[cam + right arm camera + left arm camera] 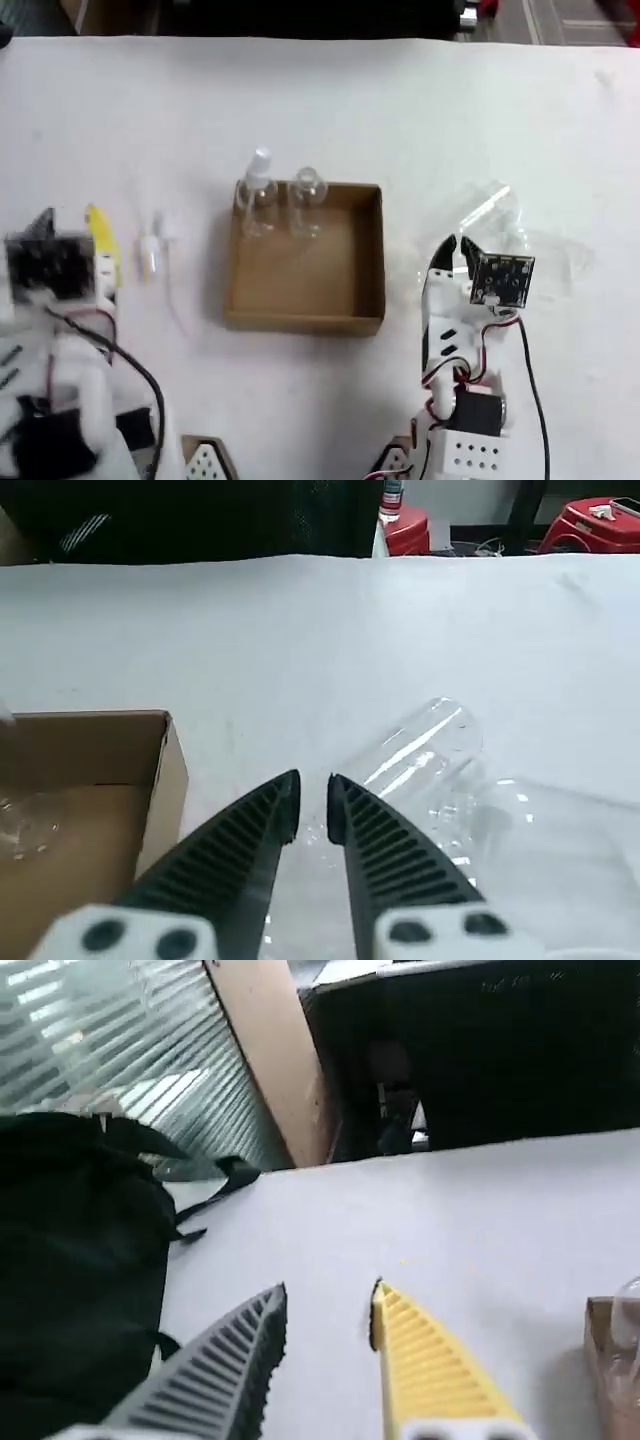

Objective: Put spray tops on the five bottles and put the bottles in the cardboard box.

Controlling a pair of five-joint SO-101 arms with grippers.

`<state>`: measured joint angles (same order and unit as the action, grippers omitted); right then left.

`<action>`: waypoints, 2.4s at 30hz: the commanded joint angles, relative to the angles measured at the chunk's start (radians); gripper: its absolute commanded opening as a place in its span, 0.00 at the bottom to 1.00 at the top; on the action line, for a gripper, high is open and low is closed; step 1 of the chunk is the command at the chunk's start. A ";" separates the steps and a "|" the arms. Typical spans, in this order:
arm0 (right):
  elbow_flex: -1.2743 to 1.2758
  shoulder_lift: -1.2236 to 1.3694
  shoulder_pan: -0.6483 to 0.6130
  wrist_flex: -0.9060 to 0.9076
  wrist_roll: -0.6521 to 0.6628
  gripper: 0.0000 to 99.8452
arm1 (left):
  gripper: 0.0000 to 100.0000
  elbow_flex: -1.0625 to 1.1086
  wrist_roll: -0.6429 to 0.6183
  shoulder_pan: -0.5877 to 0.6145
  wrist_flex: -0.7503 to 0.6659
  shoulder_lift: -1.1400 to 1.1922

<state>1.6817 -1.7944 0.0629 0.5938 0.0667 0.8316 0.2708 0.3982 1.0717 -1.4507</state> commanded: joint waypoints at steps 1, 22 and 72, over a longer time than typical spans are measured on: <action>0.009 -0.008 0.015 -0.021 0.012 0.04 | 0.14 -0.338 0.021 0.091 0.181 0.360; 0.009 -0.008 0.008 -0.019 0.012 0.04 | 0.14 -1.126 -0.186 -0.202 0.575 1.730; 0.009 -0.008 -0.002 -0.025 0.012 0.04 | 0.02 -1.778 -0.359 -0.127 0.720 2.255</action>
<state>1.6817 -1.7944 0.0583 0.5938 0.0667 -0.9206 -0.0806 0.2631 1.7729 0.9444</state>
